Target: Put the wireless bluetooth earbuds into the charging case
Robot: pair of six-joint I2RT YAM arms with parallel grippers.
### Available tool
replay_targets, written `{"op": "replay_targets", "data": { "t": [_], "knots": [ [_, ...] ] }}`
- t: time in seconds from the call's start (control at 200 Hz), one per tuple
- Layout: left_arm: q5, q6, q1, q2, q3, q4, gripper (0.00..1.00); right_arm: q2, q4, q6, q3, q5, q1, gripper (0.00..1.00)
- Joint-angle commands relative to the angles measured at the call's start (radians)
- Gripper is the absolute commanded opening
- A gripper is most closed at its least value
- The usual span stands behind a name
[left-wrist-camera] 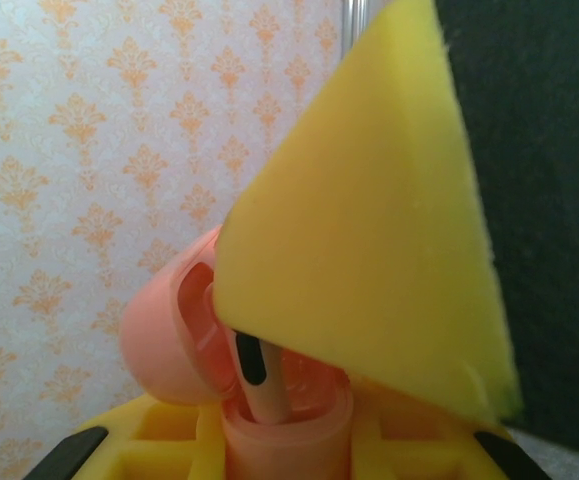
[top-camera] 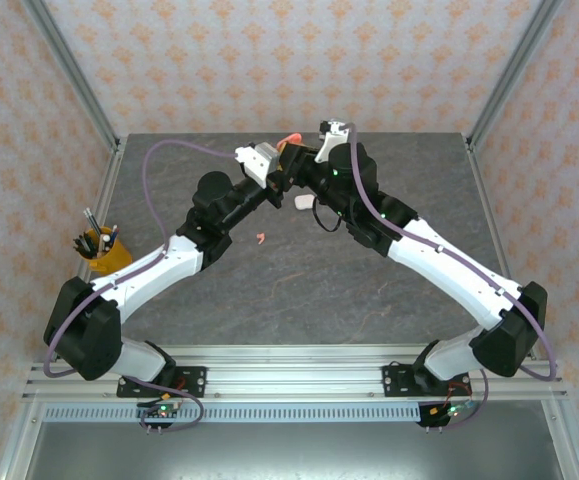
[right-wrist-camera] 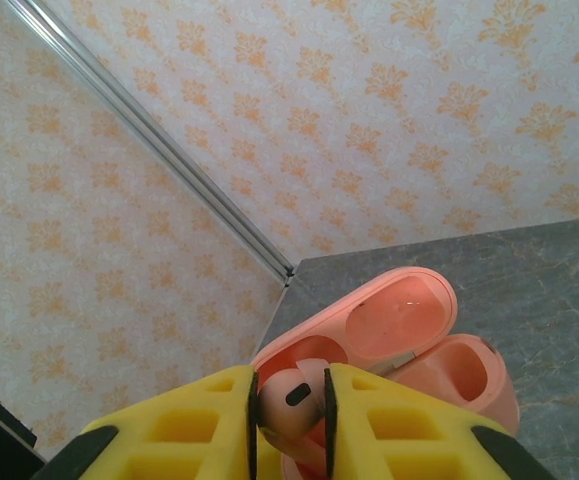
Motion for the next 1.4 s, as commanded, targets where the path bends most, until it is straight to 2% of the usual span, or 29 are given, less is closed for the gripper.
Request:
{"op": "replay_targets", "data": {
  "t": [0.0, 0.385, 1.126, 1.256, 1.396],
  "knots": [
    [0.043, -0.008, -0.008, -0.039, 0.036, 0.055, 0.0, -0.019, -0.062, 0.0, -0.025, -0.003, 0.017, 0.25],
    [0.04, -0.011, -0.008, -0.038, 0.021, 0.052, 0.0, -0.028, -0.082, 0.036, -0.009, 0.03, 0.014, 0.36],
    [0.024, -0.005, -0.006, -0.032, -0.006, 0.048, 0.0, -0.107, -0.063, 0.117, -0.01, 0.002, -0.034, 0.47],
    [0.038, 0.004, -0.006, -0.033, -0.011, 0.045, 0.0, -0.138, -0.117, 0.089, 0.019, 0.039, -0.035, 0.49],
    [0.074, 0.037, -0.003, -0.039, -0.019, 0.027, 0.0, -0.129, -0.307, 0.078, 0.114, 0.105, -0.036, 0.6]
  ]
}}
